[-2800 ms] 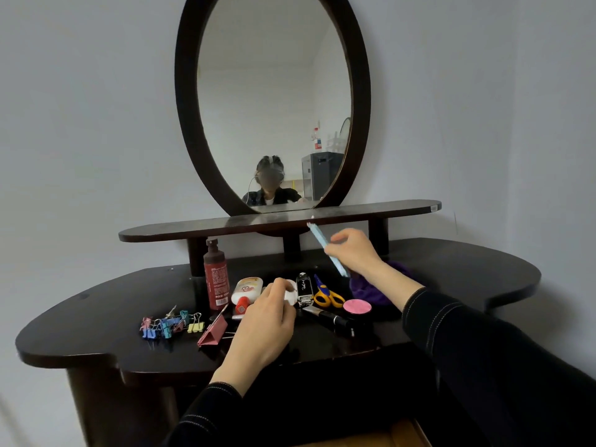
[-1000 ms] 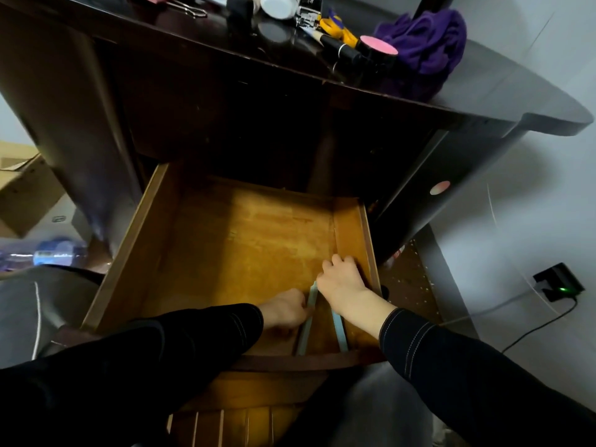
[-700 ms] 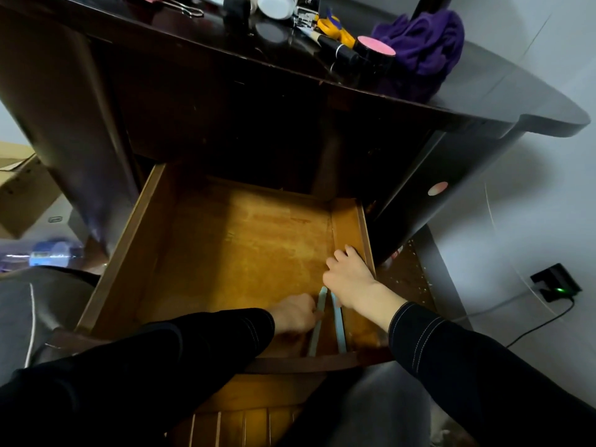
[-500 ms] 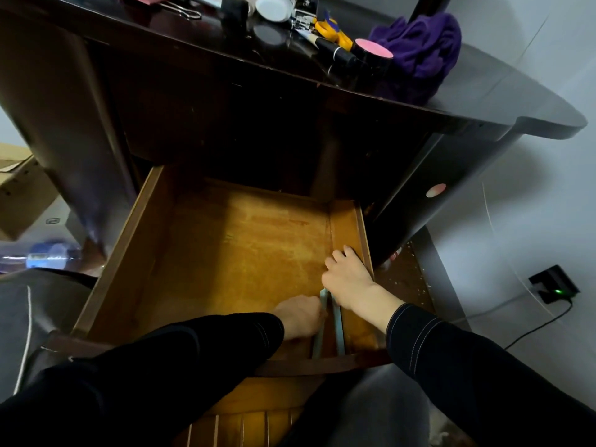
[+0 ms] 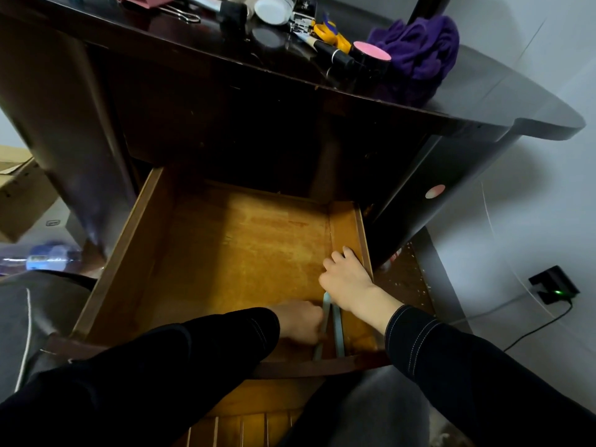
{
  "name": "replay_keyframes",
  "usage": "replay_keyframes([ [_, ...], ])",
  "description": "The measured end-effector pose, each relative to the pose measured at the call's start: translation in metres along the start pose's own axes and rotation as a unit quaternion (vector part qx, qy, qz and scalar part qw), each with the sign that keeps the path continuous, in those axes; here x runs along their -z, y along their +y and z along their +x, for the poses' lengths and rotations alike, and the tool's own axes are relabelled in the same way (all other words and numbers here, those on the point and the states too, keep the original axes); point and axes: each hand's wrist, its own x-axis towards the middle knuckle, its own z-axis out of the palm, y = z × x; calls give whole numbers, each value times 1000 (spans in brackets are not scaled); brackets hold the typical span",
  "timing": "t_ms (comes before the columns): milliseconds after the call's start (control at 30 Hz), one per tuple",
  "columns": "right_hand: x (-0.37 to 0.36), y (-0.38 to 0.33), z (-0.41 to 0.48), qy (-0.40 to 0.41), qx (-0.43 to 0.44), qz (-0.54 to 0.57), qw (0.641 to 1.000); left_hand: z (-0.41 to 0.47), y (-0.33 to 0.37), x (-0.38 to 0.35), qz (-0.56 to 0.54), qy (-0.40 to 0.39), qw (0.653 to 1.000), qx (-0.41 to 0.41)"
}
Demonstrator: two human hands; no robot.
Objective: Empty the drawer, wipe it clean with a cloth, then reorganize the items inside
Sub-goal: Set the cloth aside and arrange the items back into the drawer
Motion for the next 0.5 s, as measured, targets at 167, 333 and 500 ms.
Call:
replay_keyframes([
  [167,0,0,0,-7,-2,-12,1000,1,0,-3,-27,-9,1000,-11],
  [333,2,2,1,-2,3,0,1000,3,8,-5,24,11,999,-47],
  [500,2,2,-1,7,8,14,1000,1,10,-6,51,-17,997,-56],
])
